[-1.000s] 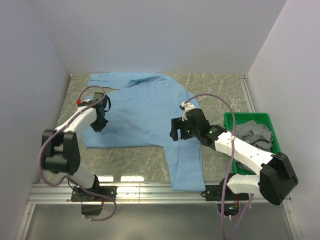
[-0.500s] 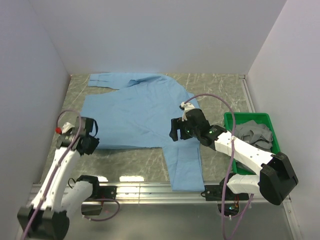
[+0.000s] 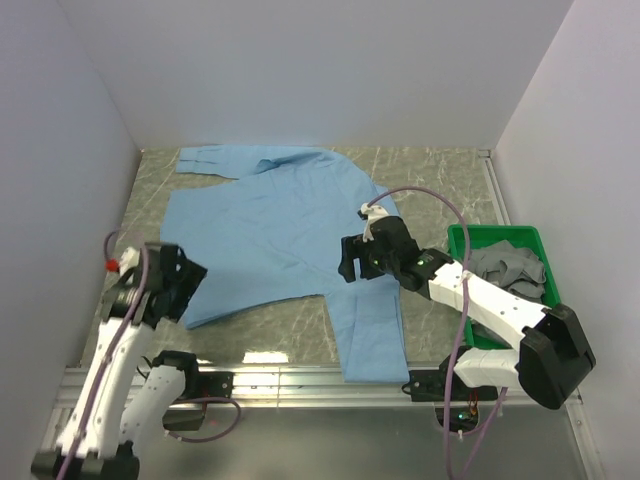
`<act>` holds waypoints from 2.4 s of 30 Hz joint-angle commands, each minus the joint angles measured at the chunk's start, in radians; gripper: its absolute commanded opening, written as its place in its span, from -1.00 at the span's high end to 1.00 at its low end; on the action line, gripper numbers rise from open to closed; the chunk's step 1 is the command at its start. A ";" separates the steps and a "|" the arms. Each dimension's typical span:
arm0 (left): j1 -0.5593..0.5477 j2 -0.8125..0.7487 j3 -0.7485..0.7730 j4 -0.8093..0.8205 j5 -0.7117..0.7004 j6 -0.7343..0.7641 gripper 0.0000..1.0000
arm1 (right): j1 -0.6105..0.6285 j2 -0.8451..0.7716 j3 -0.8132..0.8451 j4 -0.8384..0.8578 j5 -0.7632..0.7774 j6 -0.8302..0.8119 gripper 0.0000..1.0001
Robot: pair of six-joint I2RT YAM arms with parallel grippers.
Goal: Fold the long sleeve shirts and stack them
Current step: Flatten the shirt out
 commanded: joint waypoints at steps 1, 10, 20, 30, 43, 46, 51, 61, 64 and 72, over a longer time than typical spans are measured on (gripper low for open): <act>-0.002 0.172 0.045 0.159 0.051 0.130 -0.73 | 0.007 0.024 0.076 -0.034 0.048 0.015 -0.68; -0.001 0.461 0.049 0.373 0.044 0.207 -0.61 | -0.053 0.180 0.214 -0.137 0.092 0.092 -0.65; -0.001 0.360 -0.303 0.457 0.186 0.029 -0.51 | -0.104 0.239 0.157 -0.062 -0.008 0.158 -0.62; -0.001 0.208 -0.360 0.312 0.226 -0.086 -0.30 | -0.208 0.265 0.133 -0.027 -0.068 0.227 -0.62; 0.018 0.343 -0.106 0.388 0.095 0.073 -0.58 | -0.289 0.367 0.297 -0.024 0.021 0.267 -0.60; 0.051 0.458 -0.049 0.469 0.056 0.135 -0.85 | -0.291 0.414 0.335 -0.015 0.030 0.268 -0.60; 0.102 0.673 0.028 0.545 0.022 0.195 -0.87 | -0.317 0.481 0.314 0.002 -0.008 0.326 -0.58; 0.153 0.891 0.030 0.548 0.070 0.219 -0.55 | -0.386 0.513 0.199 -0.056 -0.100 0.363 -0.59; 0.153 0.831 -0.076 0.554 0.091 0.192 -0.50 | -0.401 0.492 0.144 -0.065 -0.125 0.366 -0.60; 0.189 0.681 -0.227 0.491 0.128 0.179 -0.49 | -0.415 0.388 0.026 -0.108 -0.171 0.368 -0.64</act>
